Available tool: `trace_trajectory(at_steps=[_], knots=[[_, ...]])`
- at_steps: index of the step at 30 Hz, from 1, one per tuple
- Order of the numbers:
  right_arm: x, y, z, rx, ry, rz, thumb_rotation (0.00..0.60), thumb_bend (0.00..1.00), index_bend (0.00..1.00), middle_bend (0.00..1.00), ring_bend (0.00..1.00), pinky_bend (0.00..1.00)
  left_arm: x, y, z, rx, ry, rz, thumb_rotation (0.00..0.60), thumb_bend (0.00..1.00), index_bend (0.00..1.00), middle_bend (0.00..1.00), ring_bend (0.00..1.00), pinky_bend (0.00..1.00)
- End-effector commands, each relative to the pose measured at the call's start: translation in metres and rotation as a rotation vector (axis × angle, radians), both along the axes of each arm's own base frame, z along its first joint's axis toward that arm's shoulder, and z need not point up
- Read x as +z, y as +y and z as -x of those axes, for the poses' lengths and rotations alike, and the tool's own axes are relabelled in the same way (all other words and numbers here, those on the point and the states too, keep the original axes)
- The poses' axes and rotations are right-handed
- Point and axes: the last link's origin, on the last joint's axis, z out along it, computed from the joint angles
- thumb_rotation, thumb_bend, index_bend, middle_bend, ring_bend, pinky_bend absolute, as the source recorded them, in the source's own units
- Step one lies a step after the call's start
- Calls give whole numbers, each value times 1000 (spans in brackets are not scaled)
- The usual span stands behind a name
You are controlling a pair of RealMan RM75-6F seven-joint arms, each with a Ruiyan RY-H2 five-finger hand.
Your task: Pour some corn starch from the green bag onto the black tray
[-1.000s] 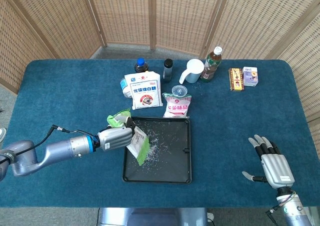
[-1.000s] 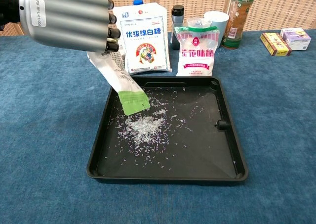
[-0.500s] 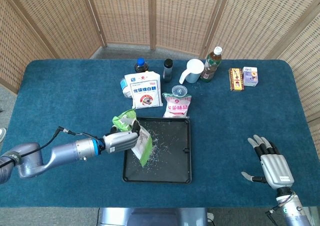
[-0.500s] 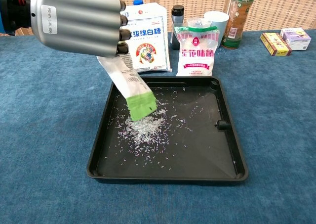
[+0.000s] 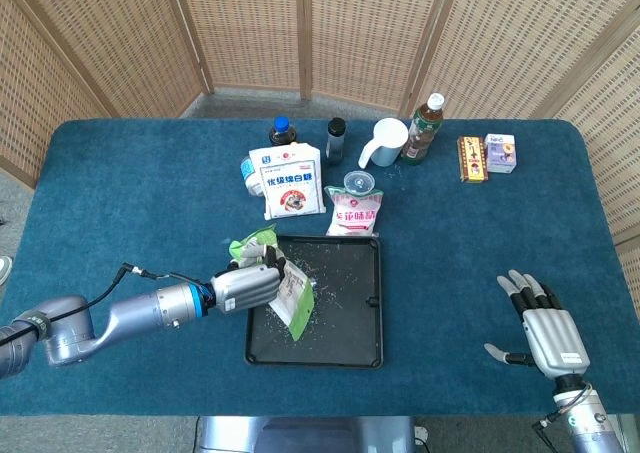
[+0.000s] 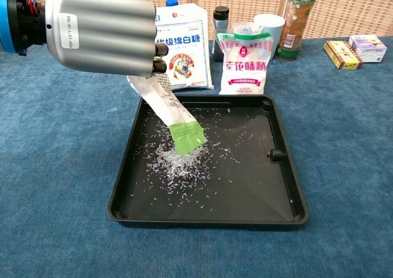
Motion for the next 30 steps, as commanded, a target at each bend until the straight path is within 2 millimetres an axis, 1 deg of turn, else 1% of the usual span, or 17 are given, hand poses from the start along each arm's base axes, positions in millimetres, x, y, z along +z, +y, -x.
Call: trace_trajectory(at_steps=[1, 4, 9, 10, 14, 17, 20, 25, 30], knots=[[-1, 0, 0, -1, 1, -4, 416, 25, 35, 22, 0, 79, 3, -1, 0, 30, -60, 15, 600, 411, 995, 942, 914, 815], [-2, 1, 0, -1, 1, -7, 418, 25, 36, 22, 0, 79, 11, 1, 9, 133, -182, 26, 600, 411, 995, 942, 914, 815], [-3, 1, 0, 1, 3, -11, 417, 25, 35, 22, 0, 79, 30, 6, 40, 334, -452, 50, 600, 411, 995, 942, 914, 816], [-3, 0, 0, 1, 4, -11, 418, 25, 35, 22, 0, 79, 31, 6, 43, 346, -478, 54, 600, 410, 995, 942, 914, 816], [-5, 0, -1, 2, 8, -16, 417, 24, 35, 22, 0, 79, 34, 6, 69, 542, -750, 117, 600, 410, 996, 942, 915, 816], [-7, 0, -1, 4, 13, -22, 419, 25, 35, 22, 0, 79, 31, 7, 86, 652, -901, 147, 600, 410, 995, 943, 915, 816], [-9, 0, -2, 6, 16, -28, 416, 25, 35, 22, 0, 79, 20, 6, 102, 805, -1077, 205, 600, 410, 996, 942, 914, 816], [-9, 0, -1, 3, 17, -30, 418, 24, 36, 22, 0, 79, 0, 6, 115, 953, -1329, 282, 600, 410, 995, 942, 915, 815], [-9, 0, 0, -1, 17, -31, 418, 26, 35, 22, 0, 79, -10, 12, 123, 1034, -1511, 317, 600, 410, 995, 942, 914, 814]])
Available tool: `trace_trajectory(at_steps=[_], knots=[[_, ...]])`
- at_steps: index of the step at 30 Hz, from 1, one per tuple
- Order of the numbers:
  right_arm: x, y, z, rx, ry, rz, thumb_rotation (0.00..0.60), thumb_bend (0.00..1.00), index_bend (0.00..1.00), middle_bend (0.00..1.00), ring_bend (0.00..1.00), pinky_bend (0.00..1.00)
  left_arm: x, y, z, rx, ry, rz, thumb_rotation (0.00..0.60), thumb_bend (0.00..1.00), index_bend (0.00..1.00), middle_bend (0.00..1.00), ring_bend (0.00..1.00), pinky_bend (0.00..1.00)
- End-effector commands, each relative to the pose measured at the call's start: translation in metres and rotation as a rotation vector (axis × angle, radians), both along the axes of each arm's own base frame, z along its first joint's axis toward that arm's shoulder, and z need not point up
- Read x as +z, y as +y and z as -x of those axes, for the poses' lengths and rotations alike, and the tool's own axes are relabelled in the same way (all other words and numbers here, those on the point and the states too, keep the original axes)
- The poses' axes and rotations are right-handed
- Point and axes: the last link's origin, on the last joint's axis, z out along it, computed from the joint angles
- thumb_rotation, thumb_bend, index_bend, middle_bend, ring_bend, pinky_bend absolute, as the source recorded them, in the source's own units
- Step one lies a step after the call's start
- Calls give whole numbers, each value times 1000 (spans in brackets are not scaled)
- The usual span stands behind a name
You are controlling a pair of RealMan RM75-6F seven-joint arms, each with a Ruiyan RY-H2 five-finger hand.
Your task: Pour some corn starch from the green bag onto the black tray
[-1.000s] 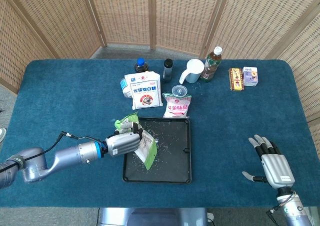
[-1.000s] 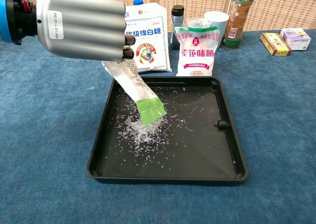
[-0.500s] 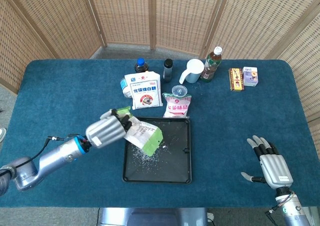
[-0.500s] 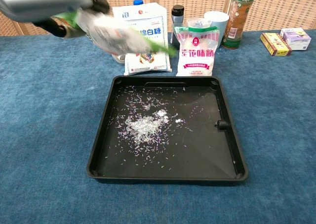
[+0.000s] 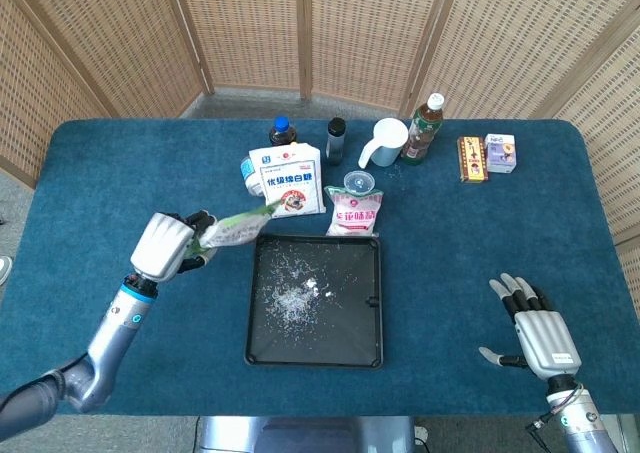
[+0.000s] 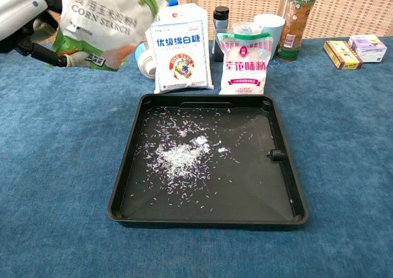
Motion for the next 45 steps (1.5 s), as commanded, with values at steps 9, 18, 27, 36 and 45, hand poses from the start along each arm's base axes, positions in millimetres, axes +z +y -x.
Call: trace_trajectory(at_steps=[9, 18, 27, 36, 45], knots=[[-1, 0, 1, -3, 4, -5, 419, 25, 35, 22, 0, 79, -23, 4, 31, 197, -193, 9, 600, 410, 995, 942, 914, 761], [-2, 0, 1, -7, 2, -10, 420, 25, 35, 22, 0, 79, -43, 5, 38, 239, -199, 34, 600, 410, 995, 942, 884, 698], [-2, 0, 4, -19, 2, -10, 418, 25, 35, 22, 0, 79, -63, 7, 51, 316, -155, 101, 600, 389, 964, 601, 476, 461], [-2, 0, 3, -18, 3, -11, 421, 25, 35, 22, 0, 79, -71, 1, 59, 359, -36, 277, 600, 98, 180, 4, 0, 140], [-4, 1, 2, -12, 5, -20, 418, 25, 35, 22, 0, 79, -55, -11, 54, 246, 8, 208, 535, 28, 117, 0, 0, 131]])
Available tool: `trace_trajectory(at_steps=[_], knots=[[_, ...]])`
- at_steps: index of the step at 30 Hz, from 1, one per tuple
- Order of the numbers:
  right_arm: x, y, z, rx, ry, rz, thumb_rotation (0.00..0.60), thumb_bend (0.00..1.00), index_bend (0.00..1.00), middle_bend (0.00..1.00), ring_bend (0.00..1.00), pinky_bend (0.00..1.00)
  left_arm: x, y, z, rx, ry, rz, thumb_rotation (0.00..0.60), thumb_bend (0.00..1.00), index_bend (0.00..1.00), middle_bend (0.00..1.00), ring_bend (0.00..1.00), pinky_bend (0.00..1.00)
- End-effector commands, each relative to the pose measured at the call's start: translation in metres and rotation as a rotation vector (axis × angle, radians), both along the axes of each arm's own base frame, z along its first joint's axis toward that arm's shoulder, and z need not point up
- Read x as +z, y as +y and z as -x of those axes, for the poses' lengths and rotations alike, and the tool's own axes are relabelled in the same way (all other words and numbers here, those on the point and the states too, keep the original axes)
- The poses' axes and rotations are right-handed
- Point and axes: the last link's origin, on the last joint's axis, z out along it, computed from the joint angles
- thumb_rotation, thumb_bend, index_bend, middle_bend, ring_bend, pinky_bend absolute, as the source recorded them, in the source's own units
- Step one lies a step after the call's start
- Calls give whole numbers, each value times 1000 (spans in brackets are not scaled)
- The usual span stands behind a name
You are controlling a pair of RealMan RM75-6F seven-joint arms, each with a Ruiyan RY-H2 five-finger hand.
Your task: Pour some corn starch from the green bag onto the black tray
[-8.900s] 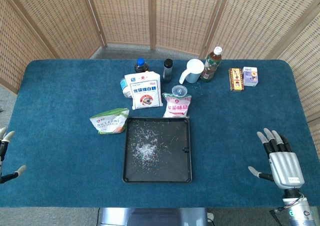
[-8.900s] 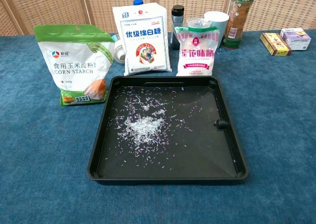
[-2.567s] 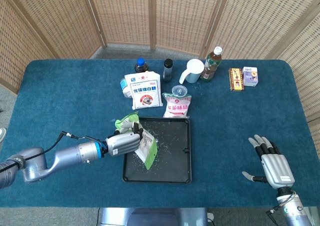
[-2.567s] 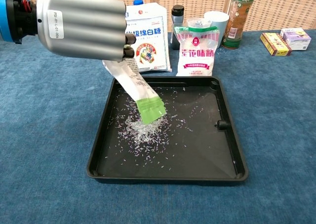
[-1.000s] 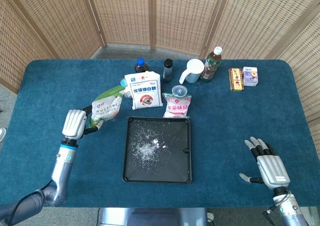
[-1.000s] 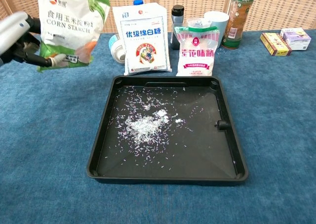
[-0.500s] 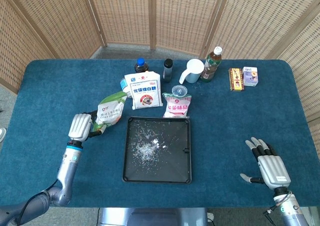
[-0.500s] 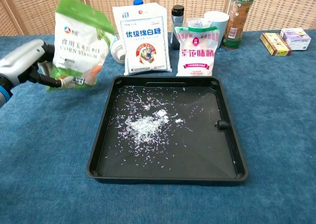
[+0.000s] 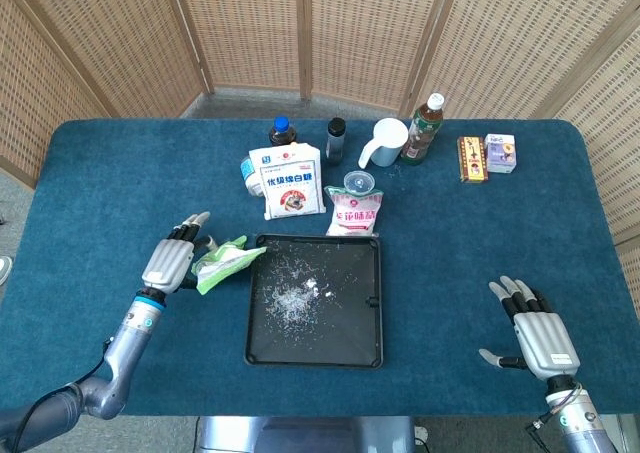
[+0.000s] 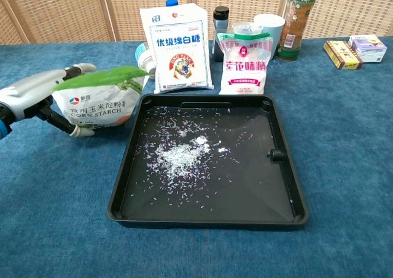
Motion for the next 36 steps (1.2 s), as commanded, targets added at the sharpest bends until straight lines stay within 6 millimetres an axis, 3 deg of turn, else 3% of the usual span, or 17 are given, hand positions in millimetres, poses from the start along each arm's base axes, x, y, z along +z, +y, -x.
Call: trace_trajectory(at_steps=[1, 3, 6, 9, 19, 25, 31, 36], knots=[[0, 0, 0, 1, 0, 0, 419, 25, 35, 22, 0, 79, 11, -7, -1, -52, 7, -38, 527, 28, 117, 0, 0, 131], [1, 0, -1, 1, -2, 2, 421, 25, 35, 22, 0, 78, 20, -10, -2, -71, -10, -67, 520, 28, 115, 0, 0, 130], [2, 1, -2, 7, -6, 5, 419, 25, 36, 22, 0, 78, 58, -21, 3, -113, -14, -140, 509, 28, 110, 0, 0, 128], [2, 2, -4, 10, -9, 4, 417, 25, 35, 22, 0, 79, 81, -28, 8, -124, 40, -186, 513, 29, 109, 0, 0, 126], [7, 4, -10, 29, -18, 19, 417, 25, 35, 22, 0, 79, 165, -74, 46, 14, 139, -329, 515, 27, 97, 0, 0, 121], [12, 5, -14, 41, -18, 39, 417, 25, 35, 22, 0, 78, 185, -107, 68, 120, 129, -389, 518, 27, 98, 0, 0, 121], [24, 6, -13, 59, 37, 112, 419, 25, 35, 22, 0, 75, 190, -135, 81, 188, 134, -421, 537, 28, 98, 0, 0, 121], [34, 6, -14, 74, 71, 200, 417, 25, 35, 22, 0, 74, 191, -144, 87, 242, 132, -417, 551, 30, 98, 0, 0, 121]])
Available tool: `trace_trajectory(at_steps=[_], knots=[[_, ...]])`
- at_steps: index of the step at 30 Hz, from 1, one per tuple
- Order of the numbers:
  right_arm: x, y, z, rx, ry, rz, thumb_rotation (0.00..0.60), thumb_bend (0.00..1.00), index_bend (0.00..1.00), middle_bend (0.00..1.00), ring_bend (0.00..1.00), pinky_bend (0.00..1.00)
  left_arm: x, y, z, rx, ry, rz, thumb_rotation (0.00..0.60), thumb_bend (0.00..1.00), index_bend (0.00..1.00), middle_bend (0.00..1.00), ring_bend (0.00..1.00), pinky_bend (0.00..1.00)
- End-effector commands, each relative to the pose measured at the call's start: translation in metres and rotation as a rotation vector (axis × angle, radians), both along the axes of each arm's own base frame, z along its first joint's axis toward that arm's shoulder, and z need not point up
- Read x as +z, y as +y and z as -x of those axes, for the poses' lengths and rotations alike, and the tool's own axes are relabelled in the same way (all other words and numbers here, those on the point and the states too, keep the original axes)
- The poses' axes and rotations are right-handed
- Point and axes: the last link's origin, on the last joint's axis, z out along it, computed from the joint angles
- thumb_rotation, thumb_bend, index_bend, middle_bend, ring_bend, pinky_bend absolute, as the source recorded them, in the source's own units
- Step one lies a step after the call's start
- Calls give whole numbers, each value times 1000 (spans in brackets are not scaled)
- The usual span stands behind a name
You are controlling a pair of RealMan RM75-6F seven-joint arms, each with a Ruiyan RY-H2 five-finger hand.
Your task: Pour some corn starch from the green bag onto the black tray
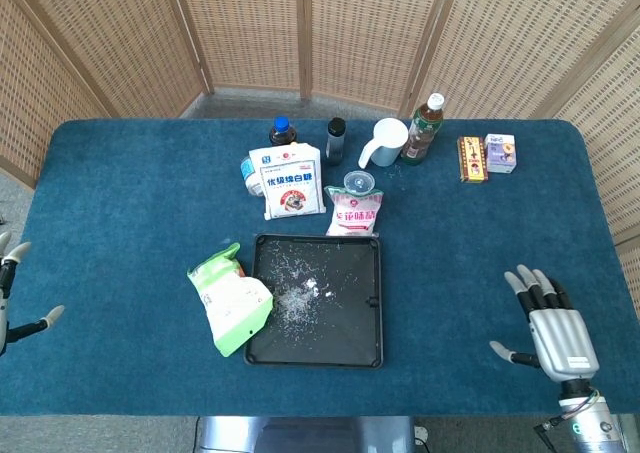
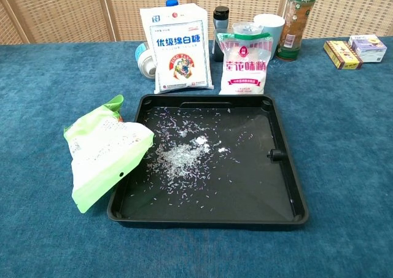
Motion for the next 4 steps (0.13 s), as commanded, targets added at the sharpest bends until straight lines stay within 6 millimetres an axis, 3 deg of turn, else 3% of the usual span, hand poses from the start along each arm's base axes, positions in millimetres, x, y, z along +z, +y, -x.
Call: trace_trajectory(at_steps=[1, 4], knots=[[7, 1, -1, 11, 22, 70, 418, 25, 35, 22, 0, 74, 0, -3, 2, 22, -6, 4, 555, 30, 98, 0, 0, 121], [10, 2, -1, 17, 23, 110, 417, 25, 35, 22, 0, 72, -2, -2, 3, 21, -9, 13, 560, 31, 98, 0, 0, 121]])
